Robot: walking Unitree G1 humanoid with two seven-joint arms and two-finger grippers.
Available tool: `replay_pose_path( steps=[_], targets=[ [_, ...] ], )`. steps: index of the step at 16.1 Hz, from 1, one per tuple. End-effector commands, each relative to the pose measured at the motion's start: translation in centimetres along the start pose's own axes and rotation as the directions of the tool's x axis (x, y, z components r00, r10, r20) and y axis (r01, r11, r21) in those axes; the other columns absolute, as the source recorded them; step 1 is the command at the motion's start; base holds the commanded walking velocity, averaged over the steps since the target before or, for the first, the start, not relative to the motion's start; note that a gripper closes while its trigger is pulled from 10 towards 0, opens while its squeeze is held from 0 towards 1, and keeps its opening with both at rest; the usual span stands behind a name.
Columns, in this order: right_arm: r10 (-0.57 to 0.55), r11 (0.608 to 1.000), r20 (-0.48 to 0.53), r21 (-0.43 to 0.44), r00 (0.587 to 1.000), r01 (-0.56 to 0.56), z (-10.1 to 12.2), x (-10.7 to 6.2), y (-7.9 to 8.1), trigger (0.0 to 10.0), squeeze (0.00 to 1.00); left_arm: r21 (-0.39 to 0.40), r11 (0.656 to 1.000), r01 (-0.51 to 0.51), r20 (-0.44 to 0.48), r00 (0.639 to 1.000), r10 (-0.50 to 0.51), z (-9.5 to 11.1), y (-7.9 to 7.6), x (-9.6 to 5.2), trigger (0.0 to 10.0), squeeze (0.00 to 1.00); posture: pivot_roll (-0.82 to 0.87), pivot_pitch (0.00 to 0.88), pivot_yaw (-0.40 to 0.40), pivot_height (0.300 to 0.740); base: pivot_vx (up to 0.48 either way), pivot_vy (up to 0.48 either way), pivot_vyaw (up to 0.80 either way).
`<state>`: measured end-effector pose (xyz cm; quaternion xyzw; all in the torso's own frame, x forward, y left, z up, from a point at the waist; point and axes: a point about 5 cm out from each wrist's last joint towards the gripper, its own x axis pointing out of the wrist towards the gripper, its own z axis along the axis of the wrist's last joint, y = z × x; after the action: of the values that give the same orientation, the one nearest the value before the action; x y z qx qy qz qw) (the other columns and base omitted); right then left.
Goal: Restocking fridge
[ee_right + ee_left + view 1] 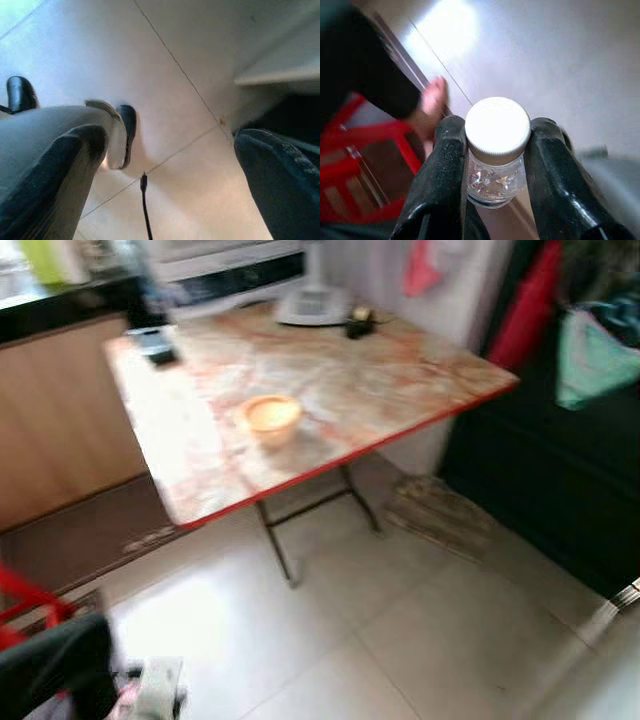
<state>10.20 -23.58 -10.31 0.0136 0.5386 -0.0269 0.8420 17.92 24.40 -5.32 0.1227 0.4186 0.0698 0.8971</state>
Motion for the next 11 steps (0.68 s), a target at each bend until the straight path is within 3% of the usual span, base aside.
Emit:
replay_pose_path(
  steps=[1,6,8,11],
  targets=[
    [-0.007,1.0,-0.017,0.005,1.0,0.008,-0.6,-0.1,-0.2,10.0,0.0,-0.025,1.0,-0.011,-0.036,0.999,0.01,-1.1,0.2,0.1,10.0,0.0,-0.05,0.041,0.013,0.74,0.0,0.0,-0.8],
    [-0.003,1.0,-0.014,-0.015,1.0,0.003,-0.5,-0.1,-0.1,10.0,0.0,-0.045,0.999,0.001,-0.067,0.998,-0.004,-2.1,-0.2,0.7,10.0,0.0,-0.06,0.0,0.012,0.74,0.0,0.0,-0.8],
    [-0.01,1.0,-0.015,-0.002,1.0,0.01,-0.7,-0.1,0.0,10.0,0.0,-0.008,1.0,0.029,-0.082,0.996,-0.03,-2.4,-0.9,0.9,10.0,0.0,-0.08,0.0,0.023,0.74,0.0,0.0,-0.8],
    [-0.012,1.0,-0.02,0.006,1.0,0.012,-0.9,-0.1,0.1,10.0,0.0,-0.015,0.999,0.037,-0.114,0.993,-0.038,-3.1,-1.6,0.8,10.0,0.0,-0.09,0.0,0.038,0.74,0.0,0.0,-0.8]
  ],
)
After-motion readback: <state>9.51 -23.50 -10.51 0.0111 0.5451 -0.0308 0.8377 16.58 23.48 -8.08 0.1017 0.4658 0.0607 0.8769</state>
